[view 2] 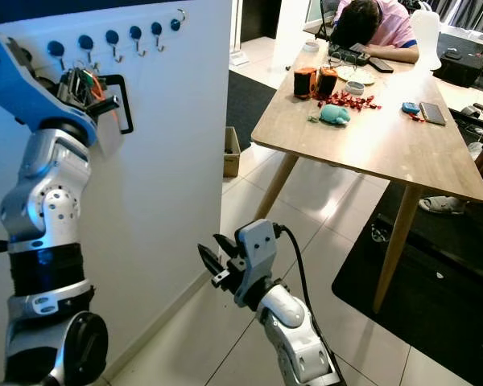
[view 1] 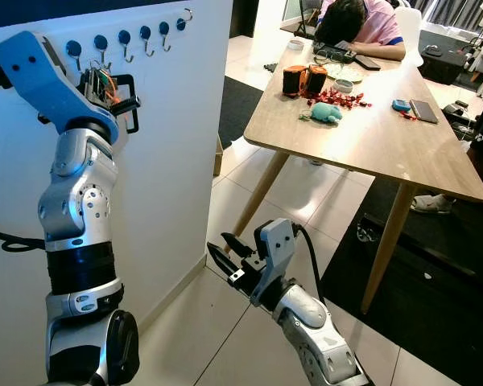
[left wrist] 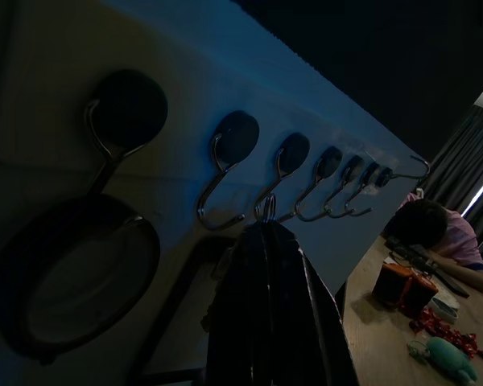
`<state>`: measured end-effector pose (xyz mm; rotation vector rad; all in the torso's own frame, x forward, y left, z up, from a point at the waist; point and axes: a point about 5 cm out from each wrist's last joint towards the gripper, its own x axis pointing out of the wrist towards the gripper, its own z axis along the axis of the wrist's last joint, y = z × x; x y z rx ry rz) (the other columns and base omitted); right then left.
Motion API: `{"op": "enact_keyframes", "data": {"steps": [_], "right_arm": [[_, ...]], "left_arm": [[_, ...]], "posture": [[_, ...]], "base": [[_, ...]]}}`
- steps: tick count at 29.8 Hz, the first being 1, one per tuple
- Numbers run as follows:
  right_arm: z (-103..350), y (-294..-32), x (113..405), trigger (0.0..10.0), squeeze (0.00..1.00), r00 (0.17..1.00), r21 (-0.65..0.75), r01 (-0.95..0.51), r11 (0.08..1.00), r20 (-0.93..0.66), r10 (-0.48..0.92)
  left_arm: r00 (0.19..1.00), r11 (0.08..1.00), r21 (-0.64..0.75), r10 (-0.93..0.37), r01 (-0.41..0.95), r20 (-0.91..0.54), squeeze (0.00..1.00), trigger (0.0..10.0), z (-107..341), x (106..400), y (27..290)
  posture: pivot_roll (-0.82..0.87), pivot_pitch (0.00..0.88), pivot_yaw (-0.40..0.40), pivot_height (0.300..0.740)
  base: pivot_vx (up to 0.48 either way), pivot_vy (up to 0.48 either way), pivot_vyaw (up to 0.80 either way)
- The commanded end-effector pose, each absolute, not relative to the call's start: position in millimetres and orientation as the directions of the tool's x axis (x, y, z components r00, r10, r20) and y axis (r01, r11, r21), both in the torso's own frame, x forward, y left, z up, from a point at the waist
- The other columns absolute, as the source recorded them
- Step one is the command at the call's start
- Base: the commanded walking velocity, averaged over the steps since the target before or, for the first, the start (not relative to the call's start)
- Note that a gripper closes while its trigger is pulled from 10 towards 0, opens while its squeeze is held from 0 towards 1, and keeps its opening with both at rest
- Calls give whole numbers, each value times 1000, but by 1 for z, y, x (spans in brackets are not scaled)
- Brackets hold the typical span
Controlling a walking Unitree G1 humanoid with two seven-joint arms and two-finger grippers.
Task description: Hang keys on a hook
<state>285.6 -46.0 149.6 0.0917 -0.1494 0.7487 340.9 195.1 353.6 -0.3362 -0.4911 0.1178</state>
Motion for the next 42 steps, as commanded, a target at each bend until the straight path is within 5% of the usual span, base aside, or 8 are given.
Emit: {"op": "enact_keyframes", "data": {"steps": [1, 22, 42], "right_arm": [[146, -48, 284, 10000, 0, 730, 41, -679, 733, 151, 667], [146, -48, 286, 10000, 0, 728, 37, -680, 732, 152, 668], [147, -48, 286, 10000, 0, 723, 30, -685, 728, 154, 674]], "left_arm": [[867, 943, -330, 203, -47, 454, 0, 10000, 358, 341, 197], [873, 930, -345, 270, -127, 406, 0, 10000, 341, 340, 213], [838, 971, -240, 149, -23, 525, 0, 10000, 353, 321, 199]], "posture": [[127, 138, -55, 740], [124, 133, -59, 740], [127, 127, -64, 740]], "base": [[0, 0, 0], [0, 0, 0], [0, 0, 0]]}}
